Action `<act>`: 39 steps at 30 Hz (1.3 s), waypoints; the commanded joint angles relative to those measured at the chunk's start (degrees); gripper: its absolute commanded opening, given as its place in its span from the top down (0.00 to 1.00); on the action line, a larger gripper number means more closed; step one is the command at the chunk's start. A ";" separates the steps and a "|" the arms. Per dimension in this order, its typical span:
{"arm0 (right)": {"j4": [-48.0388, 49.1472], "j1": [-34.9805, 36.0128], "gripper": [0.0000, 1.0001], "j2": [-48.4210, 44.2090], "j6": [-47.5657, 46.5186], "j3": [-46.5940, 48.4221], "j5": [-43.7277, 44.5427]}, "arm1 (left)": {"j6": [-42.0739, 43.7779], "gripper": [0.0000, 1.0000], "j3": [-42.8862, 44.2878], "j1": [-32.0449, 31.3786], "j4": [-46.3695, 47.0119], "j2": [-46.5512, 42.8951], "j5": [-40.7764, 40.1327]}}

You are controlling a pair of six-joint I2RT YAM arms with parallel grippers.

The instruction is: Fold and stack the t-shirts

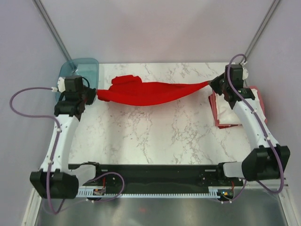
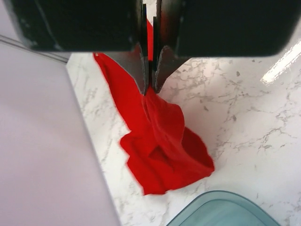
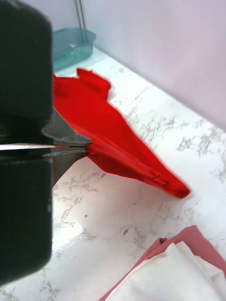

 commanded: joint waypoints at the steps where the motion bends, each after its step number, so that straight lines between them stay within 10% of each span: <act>1: -5.62 -0.43 1.00 -6.36 0.25 -1.57 0.45 | 1.23 0.98 2.47 0.29 -7.91 -6.22 -1.77; 16: -14.74 -1.31 1.00 -22.55 -2.55 -3.37 1.42 | 4.31 0.98 4.48 0.29 -20.47 -18.00 -0.28; 31: -22.58 -1.31 1.00 -34.51 -3.79 20.54 10.63 | 4.14 0.98 43.84 0.29 -38.23 -15.99 0.69; 39: -19.60 -1.31 1.00 -30.30 -4.05 24.96 14.34 | 1.33 0.98 47.82 0.29 -34.91 -8.52 1.56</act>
